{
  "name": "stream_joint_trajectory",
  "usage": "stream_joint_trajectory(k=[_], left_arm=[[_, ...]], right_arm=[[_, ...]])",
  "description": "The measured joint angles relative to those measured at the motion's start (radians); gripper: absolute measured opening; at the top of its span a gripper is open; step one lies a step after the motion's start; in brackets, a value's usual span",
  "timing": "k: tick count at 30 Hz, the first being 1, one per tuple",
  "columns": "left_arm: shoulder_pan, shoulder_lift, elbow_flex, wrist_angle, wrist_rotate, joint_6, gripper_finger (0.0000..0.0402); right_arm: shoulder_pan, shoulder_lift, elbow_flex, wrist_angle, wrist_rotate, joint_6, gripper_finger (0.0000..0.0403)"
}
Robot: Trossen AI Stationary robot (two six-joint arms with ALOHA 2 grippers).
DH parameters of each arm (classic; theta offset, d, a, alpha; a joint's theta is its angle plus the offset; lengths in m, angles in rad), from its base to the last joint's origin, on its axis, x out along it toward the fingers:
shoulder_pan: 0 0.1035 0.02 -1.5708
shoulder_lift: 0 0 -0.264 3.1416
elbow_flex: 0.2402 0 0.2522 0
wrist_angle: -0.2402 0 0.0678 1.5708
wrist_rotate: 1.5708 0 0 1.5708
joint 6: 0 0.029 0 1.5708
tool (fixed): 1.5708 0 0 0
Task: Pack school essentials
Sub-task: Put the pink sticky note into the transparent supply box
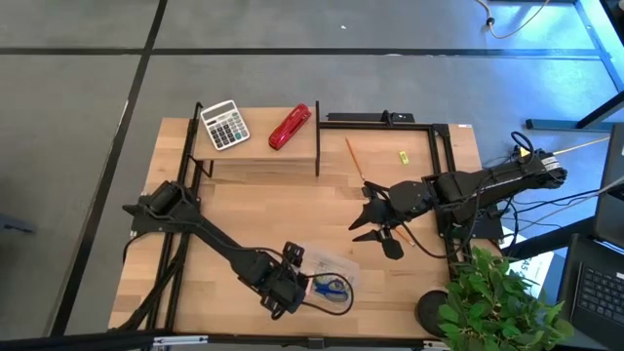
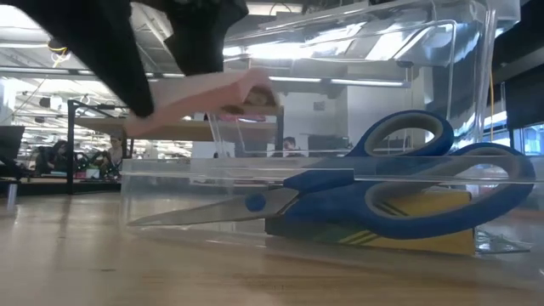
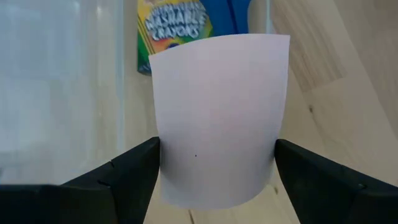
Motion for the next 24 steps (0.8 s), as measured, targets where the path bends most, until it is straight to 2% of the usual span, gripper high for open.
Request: stream_joint_trajectory(k=[7, 12, 16, 24], left_arm=[[0.019, -0.001, 0.000, -0.002, -0.004, 0.001, 0.0302], [0.035, -0.001, 0.000, -0.002, -0.007, 0.001, 0.0302], [0.046, -0.001, 0.000, -0.002, -0.009, 0.000, 0.0302], [0.058, -0.001, 0.000, -0.002, -0.008, 0.000, 0.0302]], right_arm=[[0.064, 0.000, 0.000, 0.030, -0.059, 0.159, 0.0145], [0.168, 0.011, 0.000, 0.031, -0.016, 0.191, 0.0145], [0.232, 0.068, 0.000, 0.038, 0.023, 0.194, 0.0145], [0.290, 0.198, -0.001, 0.114, 0.016, 0.249, 0.0145]])
